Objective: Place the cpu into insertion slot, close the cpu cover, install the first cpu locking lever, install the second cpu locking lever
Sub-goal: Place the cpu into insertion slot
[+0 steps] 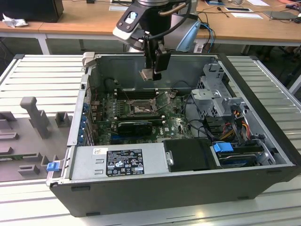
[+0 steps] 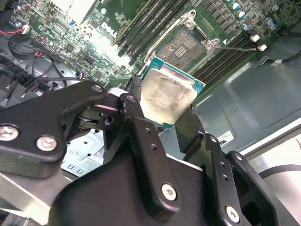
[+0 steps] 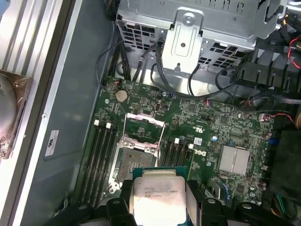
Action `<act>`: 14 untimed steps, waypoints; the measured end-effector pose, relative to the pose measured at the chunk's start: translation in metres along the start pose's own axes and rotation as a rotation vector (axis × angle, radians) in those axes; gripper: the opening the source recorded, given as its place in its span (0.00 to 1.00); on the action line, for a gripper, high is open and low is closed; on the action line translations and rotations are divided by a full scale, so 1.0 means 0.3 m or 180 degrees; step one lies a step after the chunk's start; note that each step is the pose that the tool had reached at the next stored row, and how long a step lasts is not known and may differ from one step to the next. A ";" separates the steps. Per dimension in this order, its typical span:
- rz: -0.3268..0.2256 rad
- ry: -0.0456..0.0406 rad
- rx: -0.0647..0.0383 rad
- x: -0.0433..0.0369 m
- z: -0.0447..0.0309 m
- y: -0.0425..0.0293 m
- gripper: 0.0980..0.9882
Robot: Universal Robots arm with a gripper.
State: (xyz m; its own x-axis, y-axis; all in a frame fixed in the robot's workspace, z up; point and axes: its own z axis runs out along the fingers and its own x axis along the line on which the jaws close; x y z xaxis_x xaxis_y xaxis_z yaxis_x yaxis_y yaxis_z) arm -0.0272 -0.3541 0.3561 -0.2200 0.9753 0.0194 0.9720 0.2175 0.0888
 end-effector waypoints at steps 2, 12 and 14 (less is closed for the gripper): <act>0.0033 -0.0003 -0.0001 0.000 0.000 0.000 0.48; 0.0136 -0.0012 -0.0003 0.000 0.000 0.000 0.48; 0.0154 -0.0014 -0.0003 0.000 0.000 0.000 0.48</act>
State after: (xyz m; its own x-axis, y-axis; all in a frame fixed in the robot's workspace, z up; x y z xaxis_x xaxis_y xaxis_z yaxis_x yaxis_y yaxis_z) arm -0.0273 -0.3541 0.3559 -0.1725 0.9848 0.0194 0.9814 0.1701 0.0888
